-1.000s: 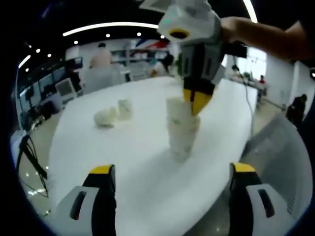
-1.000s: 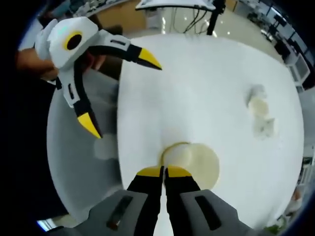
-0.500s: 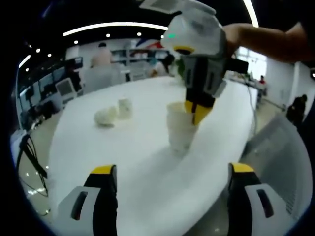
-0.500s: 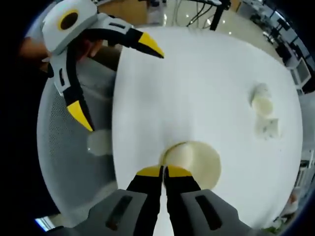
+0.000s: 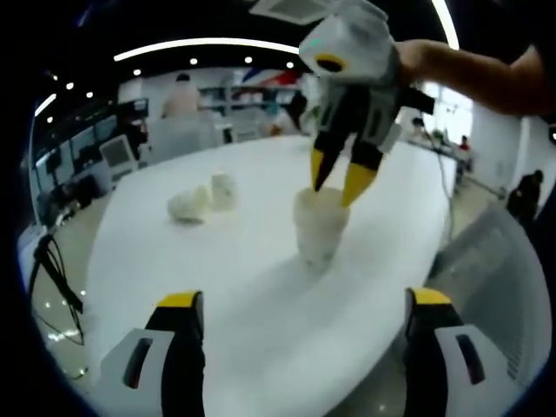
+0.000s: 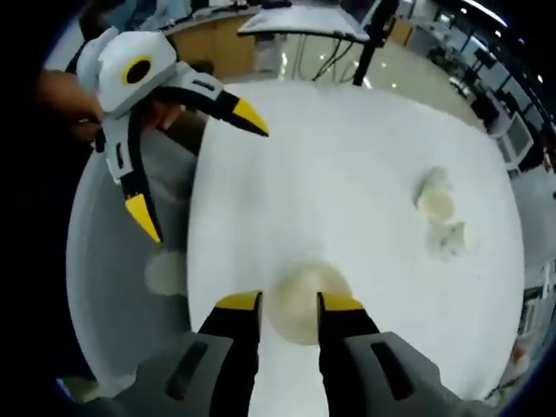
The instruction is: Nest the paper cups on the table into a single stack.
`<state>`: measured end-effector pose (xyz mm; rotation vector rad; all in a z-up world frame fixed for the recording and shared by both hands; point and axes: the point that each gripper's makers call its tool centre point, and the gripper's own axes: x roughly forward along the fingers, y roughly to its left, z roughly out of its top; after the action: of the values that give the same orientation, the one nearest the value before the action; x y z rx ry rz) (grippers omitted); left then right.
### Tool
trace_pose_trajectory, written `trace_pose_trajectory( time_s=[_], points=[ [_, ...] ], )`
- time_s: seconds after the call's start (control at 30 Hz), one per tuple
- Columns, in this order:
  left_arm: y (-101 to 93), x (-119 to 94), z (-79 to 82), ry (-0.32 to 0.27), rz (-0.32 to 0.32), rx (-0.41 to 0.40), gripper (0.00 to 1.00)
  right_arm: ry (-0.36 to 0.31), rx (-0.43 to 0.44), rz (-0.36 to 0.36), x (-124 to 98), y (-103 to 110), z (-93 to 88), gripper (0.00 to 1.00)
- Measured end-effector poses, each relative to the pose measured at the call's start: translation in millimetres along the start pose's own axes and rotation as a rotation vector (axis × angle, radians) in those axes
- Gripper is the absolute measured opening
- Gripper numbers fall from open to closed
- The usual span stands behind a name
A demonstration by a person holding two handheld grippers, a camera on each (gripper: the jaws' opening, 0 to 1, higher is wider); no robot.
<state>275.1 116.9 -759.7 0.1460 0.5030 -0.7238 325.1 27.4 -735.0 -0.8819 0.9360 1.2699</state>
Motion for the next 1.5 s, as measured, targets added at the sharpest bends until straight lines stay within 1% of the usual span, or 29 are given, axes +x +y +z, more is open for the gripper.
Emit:
trace_pose_trajectory(
  time_s=[0.03, 0.13, 0.17, 0.2, 0.23, 0.3, 0.33, 0.37, 0.5, 0.57, 0.6, 0.63, 0.67, 0.7, 0.77, 0.9, 0.97, 1.0, 1.03, 1.13, 1.27, 1.4, 1.5],
  points=[
    [0.7, 0, 0.6, -0.003, 0.002, -0.001, 0.99, -0.036, 0.025, -0.011, -4, -3, 2.1, 0.27],
    [2.1, 0, 0.9, -0.008, 0.001, -0.008, 0.99, -0.107, 0.06, -0.041, -16, -11, 2.3, 0.33],
    [2.6, 0, 1.0, -0.011, -0.001, -0.011, 0.99, -0.147, 0.081, -0.054, -21, -14, 3.0, 0.34],
    [3.5, 0, 1.6, -0.017, 0.001, -0.009, 0.99, -0.169, 0.098, -0.064, -24, -16, 2.7, 0.34],
    [4.3, 0, 2.4, -0.022, 0.003, -0.012, 0.99, -0.203, 0.121, -0.074, -30, -18, 1.5, 0.34],
    [4.8, -1, 3.3, -0.028, 0.001, -0.019, 0.99, -0.252, 0.16, -0.092, -38, -22, -1.5, 0.35],
    [5.2, -1, 3.9, -0.03, 0.003, -0.018, 0.99, -0.289, 0.186, -0.102, -43, -23, -3.8, 0.35],
    [5.7, -1, 4.3, -0.033, 0.005, -0.02, 0.99, -0.299, 0.193, -0.105, -45, -23, -4.9, 0.36],
    [10.1, -2, 6.6, -0.046, 0.022, -0.023, 0.99, -0.394, 0.241, -0.174, -58, -28, -18.5, 0.46],
    [11.6, -4, 8.5, -0.057, 0.027, -0.026, 0.99, -0.479, 0.237, -0.252, -65, -34, -20.0, 0.58],
    [12.2, -4, 9.1, -0.061, 0.03, -0.027, 0.99, -0.516, 0.266, -0.293, -67, -37, -24.2, 0.66],
    [12.9, -4, 9.1, -0.061, 0.034, -0.027, 0.99, -0.533, 0.286, -0.297, -67, -36, -27.8, 0.69],
    [13.5, -5, 10.2, -0.066, 0.038, -0.022, 0.99, -0.565, 0.29, -0.309, -68, -35, -28.5, 0.71],
    [13.8, -6, 11.5, -0.072, 0.042, -0.019, 0.99, -0.61, 0.301, -0.337, -70, -36, -30.5, 0.74],
    [13.9, -7, 14.4, -0.085, 0.045, -0.015, 0.99, -0.65, 0.334, -0.364, -71, -35, -38.0, 0.8],
    [16.3, -8, 15.2, -0.091, 0.049, -0.023, 0.99, -0.728, 0.393, -0.411, -77, -35, -47.6, 0.84],
    [17.4, -8, 15.6, -0.095, 0.051, -0.031, 0.99, -0.774, 0.409, -0.439, -82, -34, -54.5, 0.86],
    [18.1, -9, 15.7, -0.096, 0.053, -0.031, 0.99, -0.786, 0.417, -0.448, -84, -34, -55.7, 0.86],
    [18.4, -9, 16.5, -0.1, 0.056, -0.03, 0.99, -0.818, 0.428, -0.467, -87, -33, -58.8, 0.87],
    [19.9, -11, 18.2, -0.11, 0.063, -0.029, 0.99, -0.851, 0.457, -0.474, -87, -27, -70.1, 0.92],
    [19.4, -14, 23.3, -0.138, 0.065, -0.021, 0.99, -0.856, 0.48, -0.516, -81, -20, -86.6, 0.94],
    [20.2, -15, 24.9, -0.145, 0.066, -0.023, 0.99, -0.882, 0.525, -0.531, -75, -12, -95.3, 0.96],
    [21.2, -16, 25.9, -0.15, 0.071, -0.025, 0.99, -0.869, 0.544, -0.523, -64, -4, -98.9, 0.96]
  ],
)
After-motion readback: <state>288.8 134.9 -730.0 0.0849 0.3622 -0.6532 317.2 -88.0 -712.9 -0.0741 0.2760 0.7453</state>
